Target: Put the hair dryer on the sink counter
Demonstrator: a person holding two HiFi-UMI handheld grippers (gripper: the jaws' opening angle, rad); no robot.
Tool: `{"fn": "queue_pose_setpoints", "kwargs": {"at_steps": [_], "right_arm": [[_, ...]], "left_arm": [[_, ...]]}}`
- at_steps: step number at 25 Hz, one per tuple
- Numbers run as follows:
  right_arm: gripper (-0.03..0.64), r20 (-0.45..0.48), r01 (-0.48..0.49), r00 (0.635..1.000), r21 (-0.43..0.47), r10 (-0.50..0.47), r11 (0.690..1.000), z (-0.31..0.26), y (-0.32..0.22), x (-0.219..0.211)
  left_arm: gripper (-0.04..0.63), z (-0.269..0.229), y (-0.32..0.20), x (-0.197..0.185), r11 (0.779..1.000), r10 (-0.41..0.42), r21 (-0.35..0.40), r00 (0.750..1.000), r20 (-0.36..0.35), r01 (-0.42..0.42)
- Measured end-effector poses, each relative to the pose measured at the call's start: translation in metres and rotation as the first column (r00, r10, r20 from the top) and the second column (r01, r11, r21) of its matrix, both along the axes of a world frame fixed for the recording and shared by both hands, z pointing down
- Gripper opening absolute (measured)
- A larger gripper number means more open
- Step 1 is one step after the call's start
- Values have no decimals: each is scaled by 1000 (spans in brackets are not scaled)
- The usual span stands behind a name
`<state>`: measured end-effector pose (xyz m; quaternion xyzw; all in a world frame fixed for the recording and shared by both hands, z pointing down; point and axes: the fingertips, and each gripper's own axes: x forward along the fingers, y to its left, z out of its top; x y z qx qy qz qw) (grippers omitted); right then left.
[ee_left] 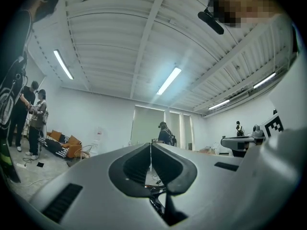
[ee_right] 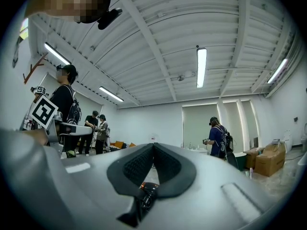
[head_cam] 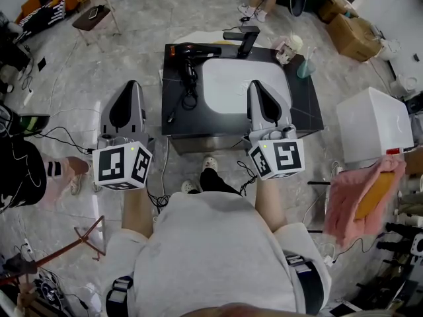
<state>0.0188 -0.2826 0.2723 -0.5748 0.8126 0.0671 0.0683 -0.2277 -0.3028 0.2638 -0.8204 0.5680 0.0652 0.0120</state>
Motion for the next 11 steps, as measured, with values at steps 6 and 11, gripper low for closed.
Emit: {"fn": "queue_pose_setpoints", "kwargs": {"at_steps": [6,11], "right_arm": [[11,-7,-1,1000,4,1,1000,-1,1,-1],[11,-8,-5,1000,4,5,1000,-2,1,-1]], "left_arm": [[9,-2,0,0,1000,7,5,1000,-7,-7],[9,-1,0,-1,1000,17,3,1000,-21,-17]]}}
